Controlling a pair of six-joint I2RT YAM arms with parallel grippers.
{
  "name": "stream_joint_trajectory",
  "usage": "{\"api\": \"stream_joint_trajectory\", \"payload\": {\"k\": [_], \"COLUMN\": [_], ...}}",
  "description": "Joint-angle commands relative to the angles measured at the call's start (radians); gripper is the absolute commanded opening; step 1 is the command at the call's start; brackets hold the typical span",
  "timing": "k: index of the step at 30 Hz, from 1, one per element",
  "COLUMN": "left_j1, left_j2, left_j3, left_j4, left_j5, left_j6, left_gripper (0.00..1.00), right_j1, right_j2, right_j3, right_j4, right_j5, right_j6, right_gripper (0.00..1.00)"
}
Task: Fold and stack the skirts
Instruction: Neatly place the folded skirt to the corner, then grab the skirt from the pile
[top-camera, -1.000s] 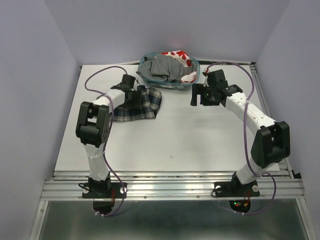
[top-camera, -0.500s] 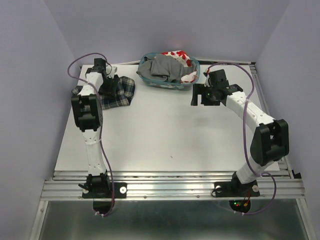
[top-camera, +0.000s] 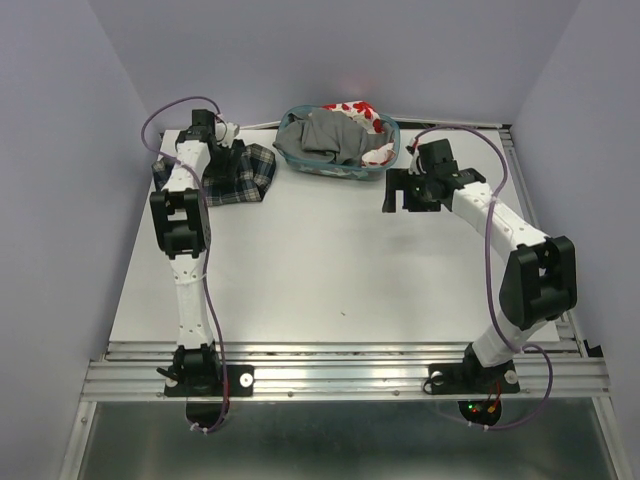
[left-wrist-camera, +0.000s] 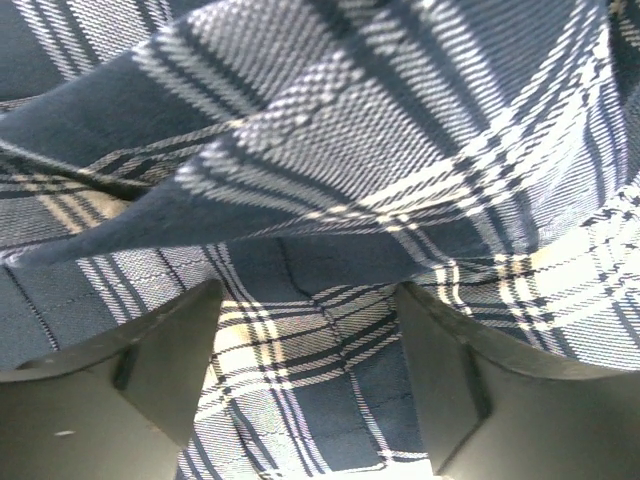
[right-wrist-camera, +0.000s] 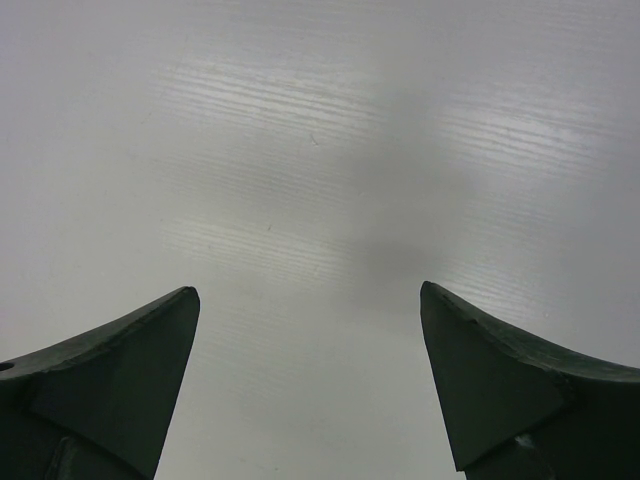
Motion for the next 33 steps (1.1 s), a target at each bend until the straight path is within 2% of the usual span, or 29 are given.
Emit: {"api": "stream_joint_trajectory", "payload": {"k": [1,6,11,14,17,20,23,27,33], "left_j1": [-0.007,-0.01,-0.01,-0.011,-0.01,-0.015,-0.018,-0.018,-0.018], "left_j2": [-0.06,-0.199,-0.429,-0.56,-0.687,-0.819,-0.912,-0.965,-1.022], "left_j3": [0.007,0.093,0.081,0.027,-0.097,-0.343,-0.522,-0.64,-0.746], "left_j4": [0.056,0.108,0.226,0.283,0.294,0.297,0.311,0.289,0.292], "left_j5": [-0.024,-0.012,0.023,0.057,0.17,0.285,0.353,0.407,0.436], "left_j6": [-0.086,-0.098,-0.127,-0.156,-0.193,-0.222,-0.267,-0.34,-0.408], "left_gripper": [0.87,0.95,0.99,0.99,0.99,0.99,0.99,0.99,0.99], "right_j1": [-0.007,-0.007,-0.007,-0.007,-0.007,-0.007,-0.007,0.002,0.044], "right_j2": [-0.003,-0.014,-0.02,0.038,0.139,0.277,0.426,0.604,0.744], "right_j3": [0.053,0.127,0.178,0.23,0.305,0.415,0.545,0.72,0.779], "right_j4": [0.037,0.082,0.233,0.308,0.387,0.443,0.497,0.518,0.603], "right_j5": [-0.023,-0.045,-0.089,-0.111,-0.121,-0.15,-0.2,-0.177,-0.118], "right_j6": [-0.022,-0.045,-0.047,-0.034,-0.019,0.016,0.071,0.101,0.085], "right_gripper": [0.96,0.95,0.95,0.95,0.94,0.94,0.93,0.92,0.93]}}
